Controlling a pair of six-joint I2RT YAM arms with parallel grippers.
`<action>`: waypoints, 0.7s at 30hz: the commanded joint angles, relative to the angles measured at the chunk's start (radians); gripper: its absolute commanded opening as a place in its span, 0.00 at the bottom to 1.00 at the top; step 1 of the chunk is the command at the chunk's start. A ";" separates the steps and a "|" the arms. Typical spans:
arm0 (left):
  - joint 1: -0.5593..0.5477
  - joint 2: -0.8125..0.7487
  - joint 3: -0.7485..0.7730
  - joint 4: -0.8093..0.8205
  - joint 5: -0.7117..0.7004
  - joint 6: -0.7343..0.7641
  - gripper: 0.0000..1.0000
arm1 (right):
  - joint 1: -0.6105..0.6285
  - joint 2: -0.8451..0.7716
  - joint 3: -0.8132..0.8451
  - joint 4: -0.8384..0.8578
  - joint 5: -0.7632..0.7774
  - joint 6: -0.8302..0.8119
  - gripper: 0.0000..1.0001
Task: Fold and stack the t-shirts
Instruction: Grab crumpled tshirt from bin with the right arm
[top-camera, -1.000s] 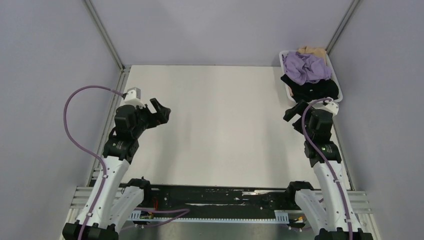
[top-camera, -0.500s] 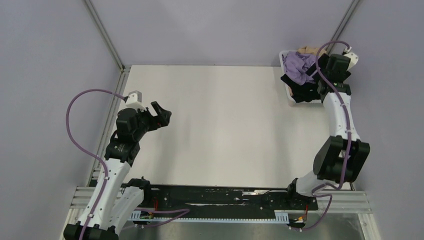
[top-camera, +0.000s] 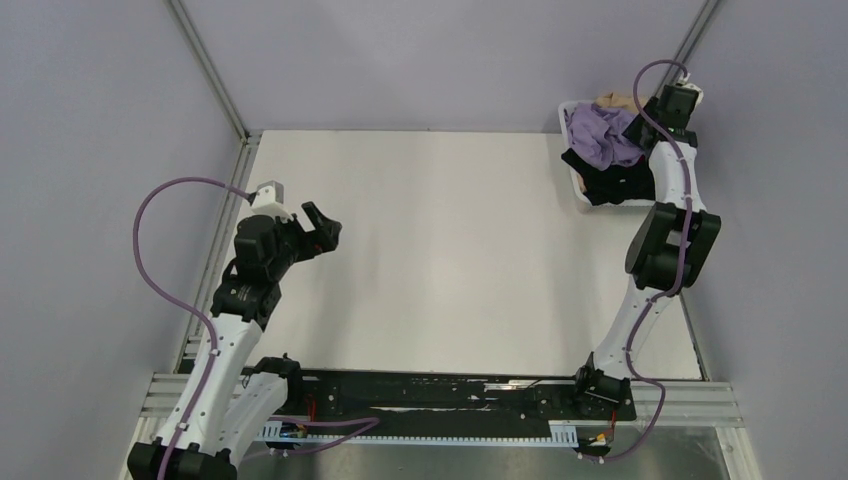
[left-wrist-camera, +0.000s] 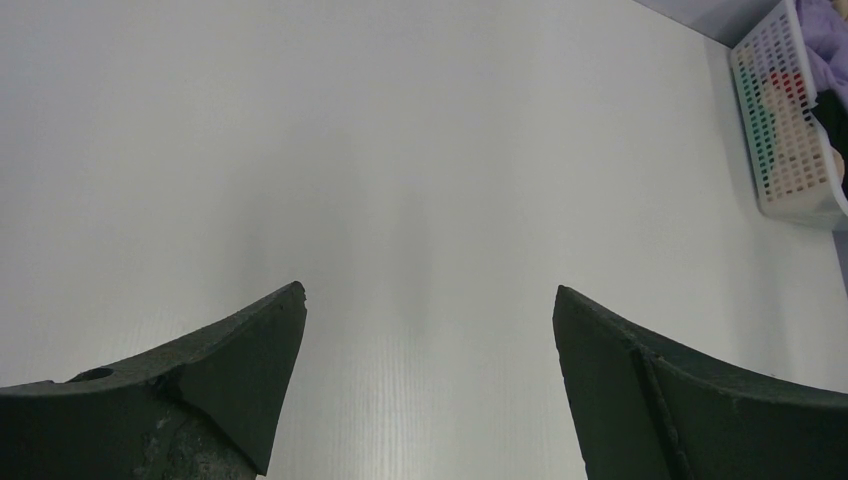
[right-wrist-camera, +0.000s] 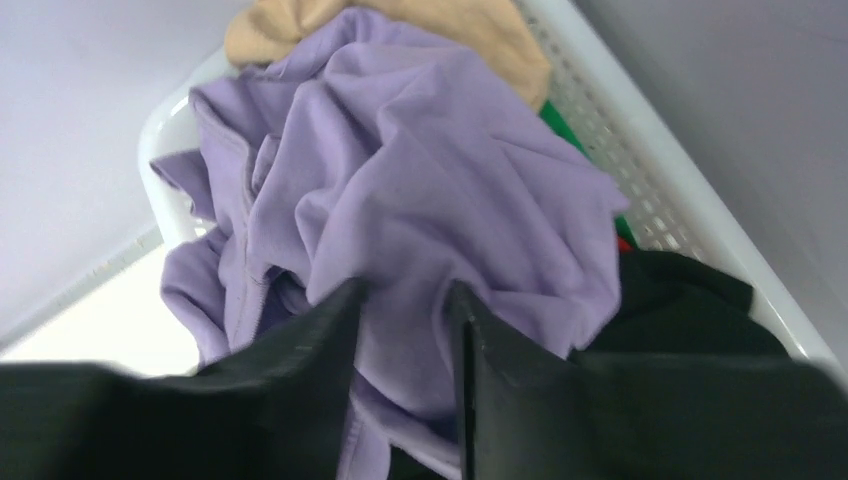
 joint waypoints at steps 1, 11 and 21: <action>0.001 0.002 -0.008 0.051 -0.012 0.015 1.00 | 0.004 0.030 0.099 0.013 -0.096 -0.096 0.21; 0.000 -0.033 -0.013 0.040 -0.021 0.003 1.00 | 0.003 -0.196 -0.039 0.139 -0.061 -0.115 0.00; 0.001 -0.093 -0.013 0.005 -0.054 -0.010 1.00 | 0.012 -0.620 -0.344 0.469 -0.317 -0.082 0.00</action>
